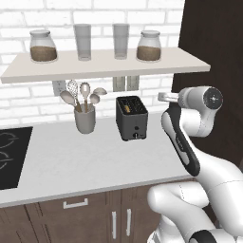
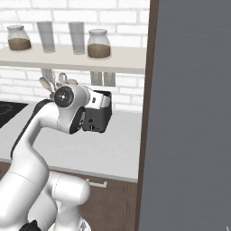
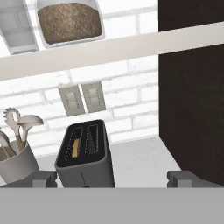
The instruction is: Start the toaster. Once the lever pops up, take the bread to the plate on the dining counter.
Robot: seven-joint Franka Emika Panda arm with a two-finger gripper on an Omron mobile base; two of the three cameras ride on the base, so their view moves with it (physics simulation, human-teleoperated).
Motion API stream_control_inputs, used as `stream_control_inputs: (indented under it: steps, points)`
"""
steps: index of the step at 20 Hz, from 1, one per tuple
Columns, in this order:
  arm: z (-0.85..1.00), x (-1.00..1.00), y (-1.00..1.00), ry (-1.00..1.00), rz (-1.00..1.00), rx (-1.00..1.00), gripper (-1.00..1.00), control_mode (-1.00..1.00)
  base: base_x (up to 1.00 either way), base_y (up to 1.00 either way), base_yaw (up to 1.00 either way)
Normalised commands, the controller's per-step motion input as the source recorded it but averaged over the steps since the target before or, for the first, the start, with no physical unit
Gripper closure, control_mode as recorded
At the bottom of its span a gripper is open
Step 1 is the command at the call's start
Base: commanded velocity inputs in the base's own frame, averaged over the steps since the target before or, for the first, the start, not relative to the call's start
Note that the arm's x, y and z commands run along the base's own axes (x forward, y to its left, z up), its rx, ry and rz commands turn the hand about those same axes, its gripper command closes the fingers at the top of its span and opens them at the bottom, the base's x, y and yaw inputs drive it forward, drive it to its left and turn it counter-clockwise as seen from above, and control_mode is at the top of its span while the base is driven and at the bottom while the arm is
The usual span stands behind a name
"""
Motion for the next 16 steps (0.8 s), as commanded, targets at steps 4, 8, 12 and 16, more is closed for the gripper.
stream_control_inputs:
  steps: [4,8,12,16]
  points:
    - [0.00,0.00,0.00,0.00,0.00,0.00,-1.00,-1.00,0.00,0.00,0.00]
    - [0.00,0.00,0.00,0.00,0.00,0.00,-1.00,-1.00,0.00,0.00,0.00]
    - [0.00,0.00,0.00,0.00,0.00,0.00,-1.00,-1.00,0.00,0.00,0.00]
    - [0.00,0.00,0.00,0.00,0.00,0.00,-1.00,-1.00,0.00,0.00,0.00]
